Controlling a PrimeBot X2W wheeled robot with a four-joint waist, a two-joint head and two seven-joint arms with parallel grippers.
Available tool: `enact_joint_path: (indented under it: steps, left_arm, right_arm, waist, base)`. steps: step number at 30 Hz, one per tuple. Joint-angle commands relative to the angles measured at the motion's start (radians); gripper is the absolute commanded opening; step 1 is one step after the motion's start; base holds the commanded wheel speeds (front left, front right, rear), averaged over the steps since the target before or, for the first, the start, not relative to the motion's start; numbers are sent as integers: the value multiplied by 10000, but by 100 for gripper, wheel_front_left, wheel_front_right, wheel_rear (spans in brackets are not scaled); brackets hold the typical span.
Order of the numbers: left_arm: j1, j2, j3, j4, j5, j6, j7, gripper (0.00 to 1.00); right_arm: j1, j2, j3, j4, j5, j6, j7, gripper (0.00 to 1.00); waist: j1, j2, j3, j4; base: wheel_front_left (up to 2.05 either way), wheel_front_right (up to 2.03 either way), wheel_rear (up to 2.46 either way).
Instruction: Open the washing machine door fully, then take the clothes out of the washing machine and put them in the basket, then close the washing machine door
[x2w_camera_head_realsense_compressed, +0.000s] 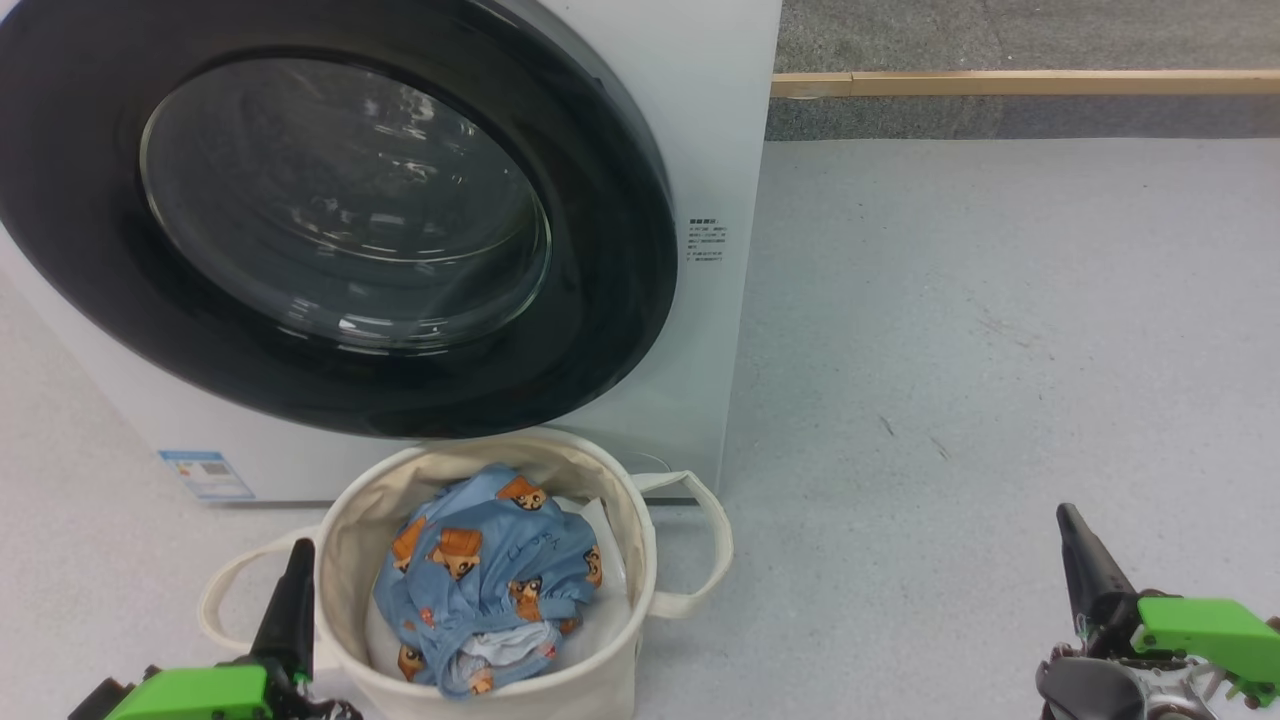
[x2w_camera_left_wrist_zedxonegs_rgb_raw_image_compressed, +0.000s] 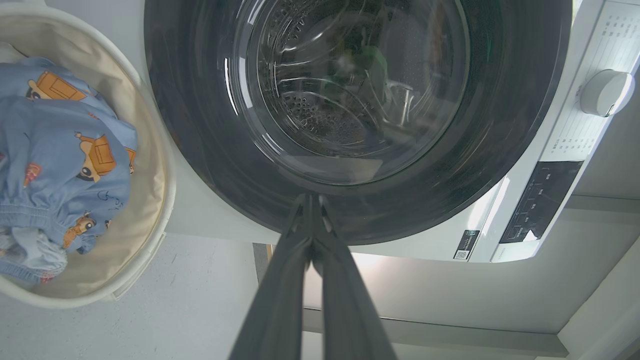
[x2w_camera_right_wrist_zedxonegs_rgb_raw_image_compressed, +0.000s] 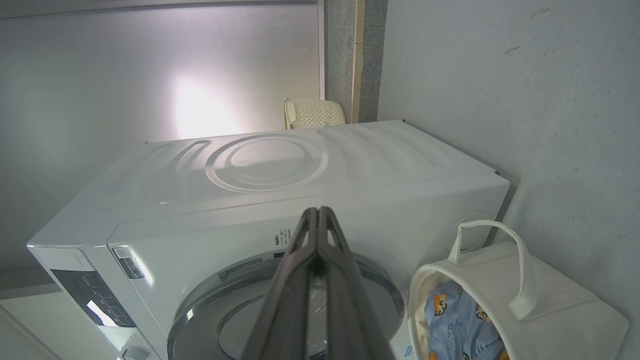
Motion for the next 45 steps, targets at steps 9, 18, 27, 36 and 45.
enact_joint_path:
  steps: [9,18,27,36,45]
  left_arm:
    - [-247,32,362,-370,13,-69,61,0]
    - [-248,25,373,-370,22,-69,70,0]
    - [-248,18,383,-369,30,-69,78,0]
    - [-249,12,392,-369,37,-69,85,0]
    - [-250,7,400,-369,44,-69,91,0]
  right_arm:
    - [-155,-32,185,-381,46,2,83,0]
    - [-155,-32,186,-381,47,2,82,0]
    - [-155,-32,188,-381,49,2,81,0]
    - [-155,-32,189,-381,50,2,80,0]
    - [-155,-32,191,-382,51,2,79,0]
  waist:
    - [0,0,0,1]
    - [0,0,0,1]
    - [0,0,0,1]
    - [0,0,0,1]
    - [0,0,0,1]
  base:
    - [0,0,0]
    - [0,0,0]
    - [0,0,0]
    - [0,0,0]
    - [0,0,0]
